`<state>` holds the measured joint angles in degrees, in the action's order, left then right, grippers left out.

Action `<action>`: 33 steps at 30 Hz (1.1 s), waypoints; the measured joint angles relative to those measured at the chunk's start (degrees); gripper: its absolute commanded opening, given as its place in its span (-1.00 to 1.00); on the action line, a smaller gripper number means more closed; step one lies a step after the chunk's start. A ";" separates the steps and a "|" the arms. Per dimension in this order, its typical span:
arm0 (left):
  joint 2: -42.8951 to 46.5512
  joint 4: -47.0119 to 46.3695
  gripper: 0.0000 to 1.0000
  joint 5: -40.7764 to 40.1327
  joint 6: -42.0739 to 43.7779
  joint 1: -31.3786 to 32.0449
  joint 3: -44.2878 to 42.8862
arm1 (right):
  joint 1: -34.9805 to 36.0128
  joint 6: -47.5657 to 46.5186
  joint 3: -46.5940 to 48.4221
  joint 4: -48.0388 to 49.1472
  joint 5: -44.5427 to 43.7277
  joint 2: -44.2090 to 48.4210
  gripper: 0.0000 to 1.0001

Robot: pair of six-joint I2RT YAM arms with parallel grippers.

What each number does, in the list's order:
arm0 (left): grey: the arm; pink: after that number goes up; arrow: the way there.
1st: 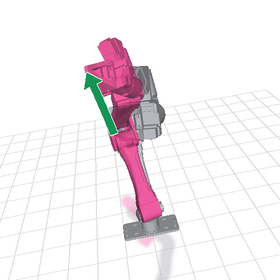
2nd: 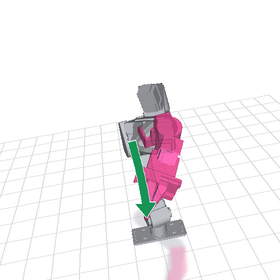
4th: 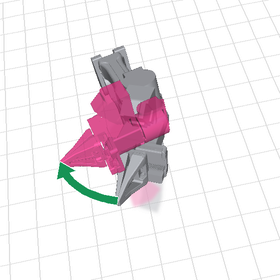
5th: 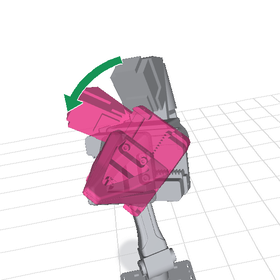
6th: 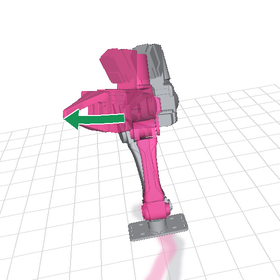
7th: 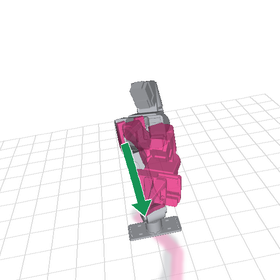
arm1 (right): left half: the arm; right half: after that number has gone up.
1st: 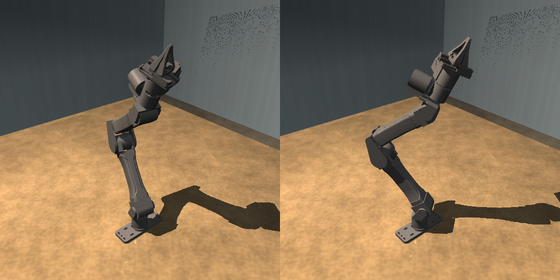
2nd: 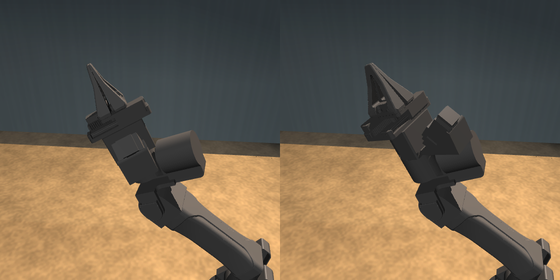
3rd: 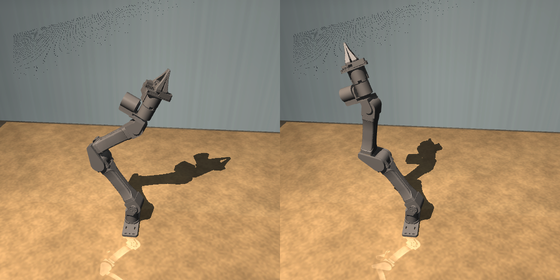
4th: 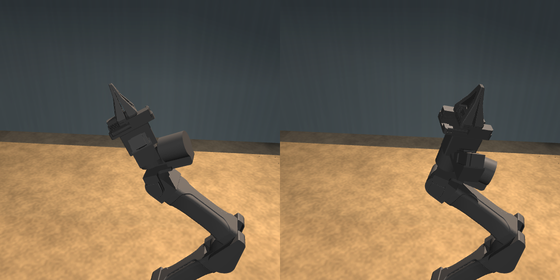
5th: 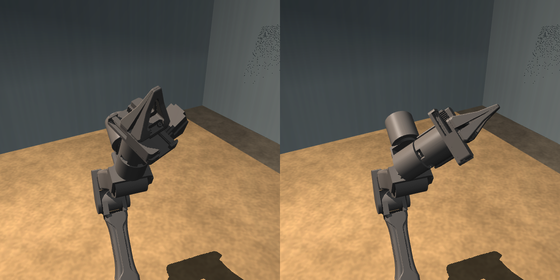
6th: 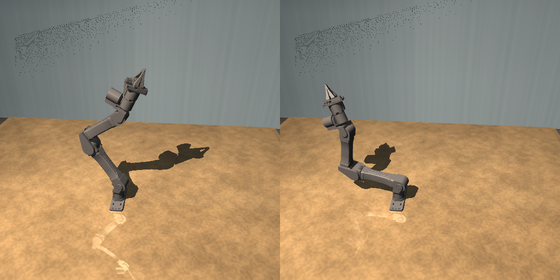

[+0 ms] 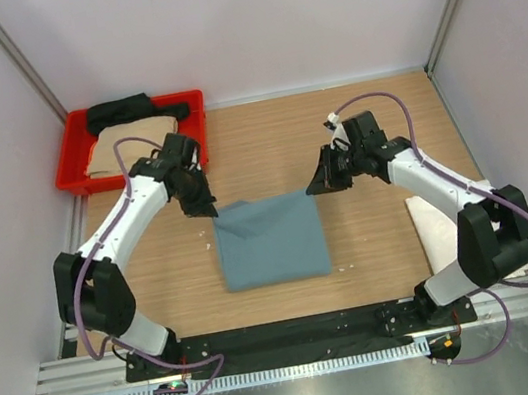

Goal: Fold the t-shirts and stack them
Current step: Fold the tshirt

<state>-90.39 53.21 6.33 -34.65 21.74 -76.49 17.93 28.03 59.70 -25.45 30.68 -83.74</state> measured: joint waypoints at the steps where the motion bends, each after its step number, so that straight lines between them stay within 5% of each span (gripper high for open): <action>1: -0.42 0.22 -1.00 -0.20 -0.13 -0.63 -0.09 | 0.00 0.52 0.68 0.59 -0.09 -0.72 -0.96; 10: -22.75 -0.48 -0.97 -3.39 1.01 -6.29 -11.47 | -0.04 1.51 10.93 11.65 -2.62 -22.77 -0.80; 12: -26.75 -0.85 -0.81 -5.09 1.55 -6.34 -13.99 | -0.46 0.33 13.57 11.74 -3.48 -27.96 -0.71; 14: -28.06 -0.98 -0.25 -7.13 2.16 -6.19 -14.69 | -1.20 -0.79 15.23 11.43 -3.85 -31.21 -0.36; 16: -27.65 -0.52 -0.02 -9.35 2.43 -6.12 -14.67 | -2.14 -2.51 16.96 9.75 -5.03 -32.33 -0.05; 19: -24.79 -0.61 0.19 -12.74 2.82 -6.19 -13.44 | -3.26 -5.44 20.52 7.15 -7.08 -32.09 0.09; 26: -11.50 0.11 0.17 -13.46 5.35 -6.36 -11.76 | -3.67 -6.86 18.86 6.14 -7.15 -24.76 0.18; 29: -6.75 -2.75 0.18 -8.33 5.81 -6.40 -7.69 | -1.77 -6.58 14.56 7.80 -4.94 -21.24 0.39; 30: -6.10 -3.78 0.18 -6.78 5.97 -6.40 -6.08 | -1.09 -6.51 13.22 8.48 -4.15 -20.63 0.99; 33: -6.95 -6.25 0.17 -2.71 6.49 -6.38 -1.11 | 0.48 -6.16 9.81 10.54 -2.23 -20.37 0.99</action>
<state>-97.34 46.96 3.62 -28.16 15.35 -77.60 18.41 21.87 69.52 -14.92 28.45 -104.12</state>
